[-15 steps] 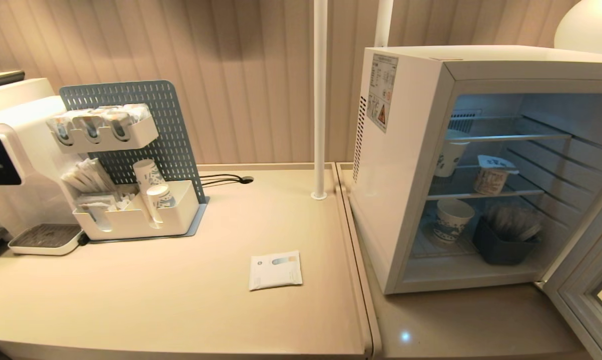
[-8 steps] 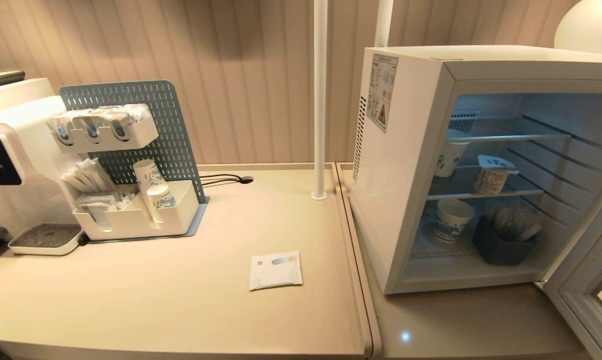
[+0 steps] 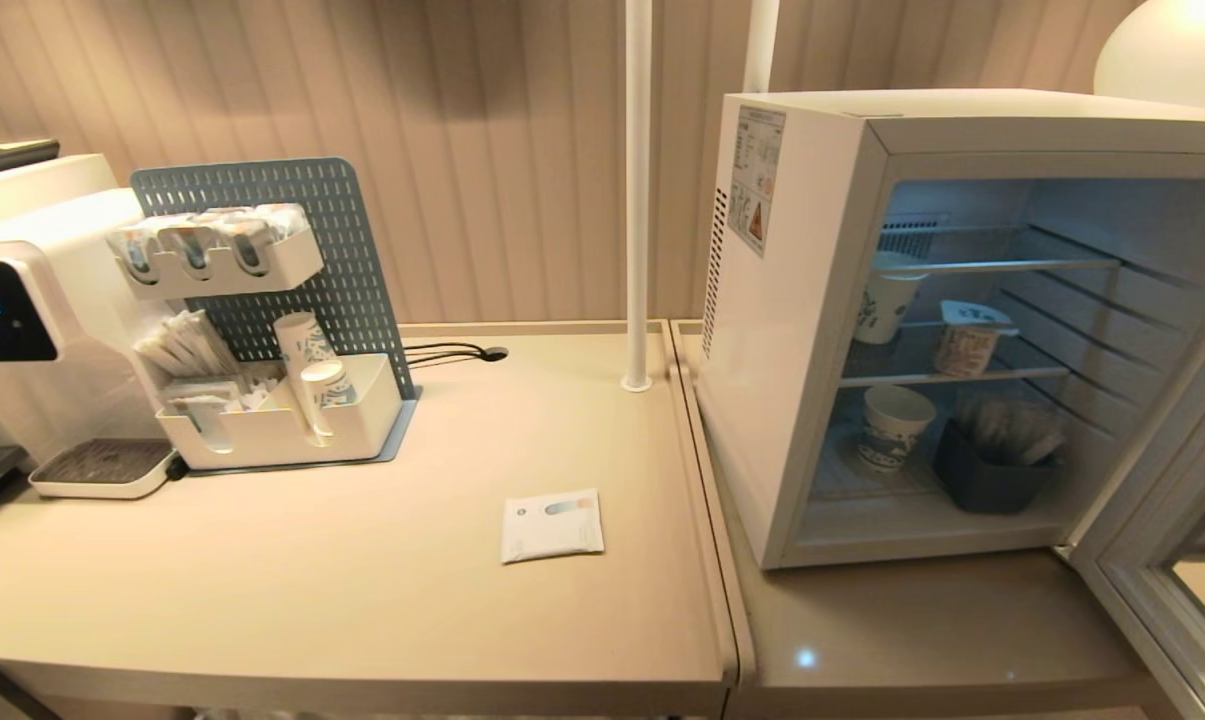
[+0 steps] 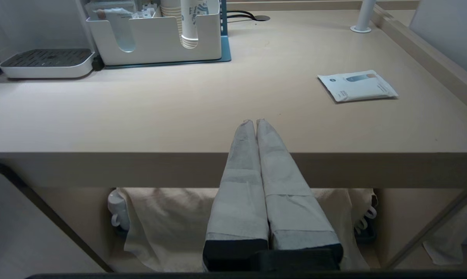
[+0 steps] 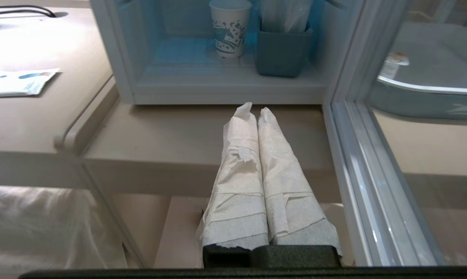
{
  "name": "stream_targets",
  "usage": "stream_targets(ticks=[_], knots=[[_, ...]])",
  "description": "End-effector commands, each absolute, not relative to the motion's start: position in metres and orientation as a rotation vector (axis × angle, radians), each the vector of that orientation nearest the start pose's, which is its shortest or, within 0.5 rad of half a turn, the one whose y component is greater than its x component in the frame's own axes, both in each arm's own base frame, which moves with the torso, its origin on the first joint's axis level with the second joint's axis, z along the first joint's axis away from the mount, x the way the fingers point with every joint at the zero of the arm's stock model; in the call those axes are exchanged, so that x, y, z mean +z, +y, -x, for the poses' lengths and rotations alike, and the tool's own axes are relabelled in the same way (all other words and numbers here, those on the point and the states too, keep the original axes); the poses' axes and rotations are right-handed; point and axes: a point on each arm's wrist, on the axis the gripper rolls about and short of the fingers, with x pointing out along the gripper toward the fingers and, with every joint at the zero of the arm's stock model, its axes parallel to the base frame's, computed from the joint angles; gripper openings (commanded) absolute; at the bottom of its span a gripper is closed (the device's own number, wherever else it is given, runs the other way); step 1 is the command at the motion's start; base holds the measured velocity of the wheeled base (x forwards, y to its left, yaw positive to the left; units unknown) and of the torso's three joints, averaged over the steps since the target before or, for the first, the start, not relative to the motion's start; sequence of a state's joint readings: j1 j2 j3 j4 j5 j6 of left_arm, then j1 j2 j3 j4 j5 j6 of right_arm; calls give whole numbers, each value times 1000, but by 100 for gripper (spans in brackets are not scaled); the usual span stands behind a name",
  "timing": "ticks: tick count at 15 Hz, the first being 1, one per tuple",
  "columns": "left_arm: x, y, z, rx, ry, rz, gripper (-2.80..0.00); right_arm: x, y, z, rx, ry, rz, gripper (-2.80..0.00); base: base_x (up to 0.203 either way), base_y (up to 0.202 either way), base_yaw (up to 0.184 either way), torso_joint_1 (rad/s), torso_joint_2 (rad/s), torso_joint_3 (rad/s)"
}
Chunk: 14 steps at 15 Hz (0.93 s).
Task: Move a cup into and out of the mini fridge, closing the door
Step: Close the freezer door
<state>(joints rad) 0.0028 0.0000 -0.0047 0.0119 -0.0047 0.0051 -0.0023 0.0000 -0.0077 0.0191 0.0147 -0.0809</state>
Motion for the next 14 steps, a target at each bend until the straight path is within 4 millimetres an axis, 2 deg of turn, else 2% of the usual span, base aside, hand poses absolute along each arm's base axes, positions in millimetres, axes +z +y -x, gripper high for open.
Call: stream_targets(ticks=[1,14], knots=[[76,0,23,-2,9,-5,-280,76,0,23,14,12,81,-280,-187,0,3,-2,-2,2],[76,0,23,-2,9,-5,-280,76,0,24,12,29,81,-280,-189,0,-1,3,2,3]])
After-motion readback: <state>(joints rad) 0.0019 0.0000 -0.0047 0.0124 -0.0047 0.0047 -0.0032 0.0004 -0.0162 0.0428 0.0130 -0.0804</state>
